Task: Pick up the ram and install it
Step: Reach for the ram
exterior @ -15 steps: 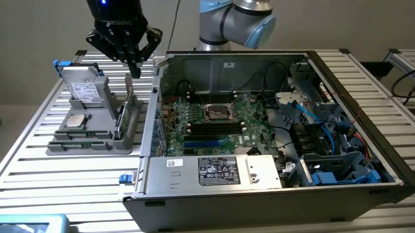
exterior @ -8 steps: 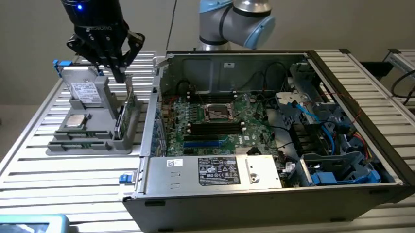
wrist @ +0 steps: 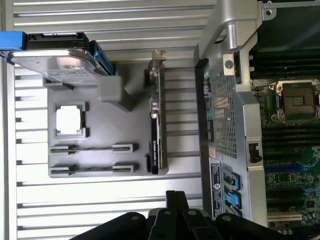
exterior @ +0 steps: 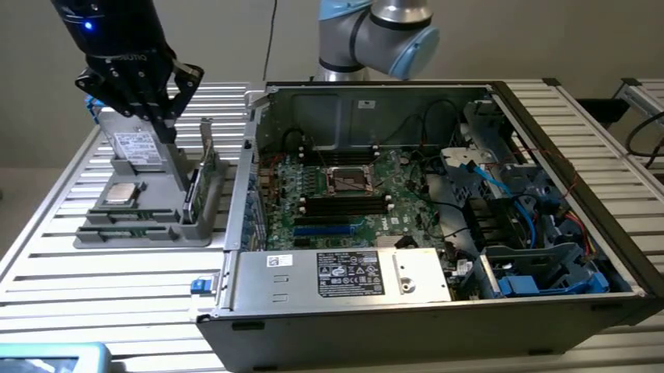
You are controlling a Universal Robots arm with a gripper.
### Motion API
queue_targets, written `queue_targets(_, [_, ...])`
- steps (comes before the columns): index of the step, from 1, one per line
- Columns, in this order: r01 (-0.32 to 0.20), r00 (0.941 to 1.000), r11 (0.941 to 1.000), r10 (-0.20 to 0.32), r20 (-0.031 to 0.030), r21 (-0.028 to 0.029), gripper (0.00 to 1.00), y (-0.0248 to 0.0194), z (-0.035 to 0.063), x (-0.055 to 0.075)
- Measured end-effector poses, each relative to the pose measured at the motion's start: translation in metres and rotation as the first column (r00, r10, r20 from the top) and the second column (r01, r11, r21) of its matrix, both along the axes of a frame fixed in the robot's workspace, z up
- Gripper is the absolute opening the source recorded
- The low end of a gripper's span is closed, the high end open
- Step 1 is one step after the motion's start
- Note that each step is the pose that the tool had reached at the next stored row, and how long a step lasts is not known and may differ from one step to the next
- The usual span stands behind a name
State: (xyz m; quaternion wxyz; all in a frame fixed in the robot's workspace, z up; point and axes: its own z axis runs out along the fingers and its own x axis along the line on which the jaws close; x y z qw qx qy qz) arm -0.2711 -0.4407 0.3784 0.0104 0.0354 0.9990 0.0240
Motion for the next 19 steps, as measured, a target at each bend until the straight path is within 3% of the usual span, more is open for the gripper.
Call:
queue_targets(9, [0.0,1.0,1.0,0.0,0.0001,0.0,0.11,-0.0047,-0.0084,-0.041])
queue_targets(19, [0.0,1.0,1.0,0.0,0.0,-0.0002,0.11,-0.0051,-0.0132,-0.077])
